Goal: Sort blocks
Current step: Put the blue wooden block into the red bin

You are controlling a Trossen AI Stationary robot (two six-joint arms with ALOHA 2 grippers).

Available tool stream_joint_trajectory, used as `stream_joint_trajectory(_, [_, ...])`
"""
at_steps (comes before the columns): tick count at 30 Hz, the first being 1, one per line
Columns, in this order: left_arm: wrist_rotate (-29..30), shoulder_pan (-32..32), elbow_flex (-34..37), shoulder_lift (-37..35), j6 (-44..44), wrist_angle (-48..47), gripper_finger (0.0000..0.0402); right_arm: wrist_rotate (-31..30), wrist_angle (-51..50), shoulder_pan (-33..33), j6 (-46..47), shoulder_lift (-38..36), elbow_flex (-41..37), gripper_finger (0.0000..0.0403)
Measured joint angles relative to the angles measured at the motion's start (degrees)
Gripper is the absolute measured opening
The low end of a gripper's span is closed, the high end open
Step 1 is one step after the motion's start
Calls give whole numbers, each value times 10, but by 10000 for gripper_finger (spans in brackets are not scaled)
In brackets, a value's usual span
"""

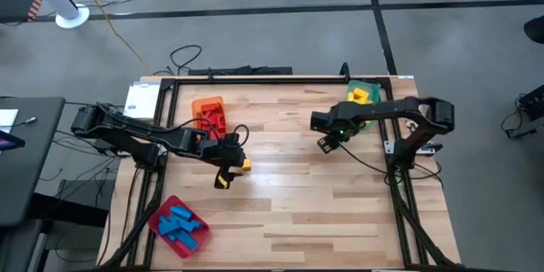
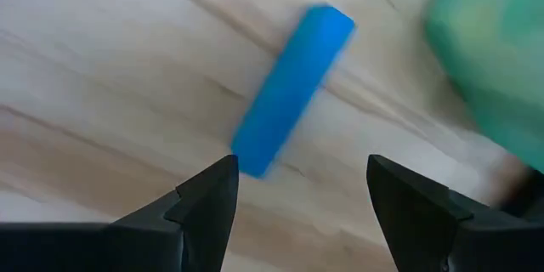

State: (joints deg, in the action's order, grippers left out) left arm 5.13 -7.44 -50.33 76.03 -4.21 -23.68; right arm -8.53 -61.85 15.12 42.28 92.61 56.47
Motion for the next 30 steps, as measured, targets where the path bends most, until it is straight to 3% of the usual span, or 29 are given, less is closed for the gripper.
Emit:
stream_joint_trajectory(5, [-1,-4,0,0,-2,2,274,25,118,-4,30,-36,-61,276])
stream_joint_trajectory(17, [-1,-9,0,0,3,1,274,25,212,10,37,-19,-130,264])
stream_joint_trajectory(21, [-1,-13,0,0,4,-1,274,17,230,5,35,-25,-132,214])
stream_joint_trajectory(27, [1,-13,0,0,5,-18,274,14,248,-12,23,-25,-132,91])
stream_joint_trajectory(30, [43,-24,0,0,-14,-19,274,17,253,-37,5,-25,-127,42])
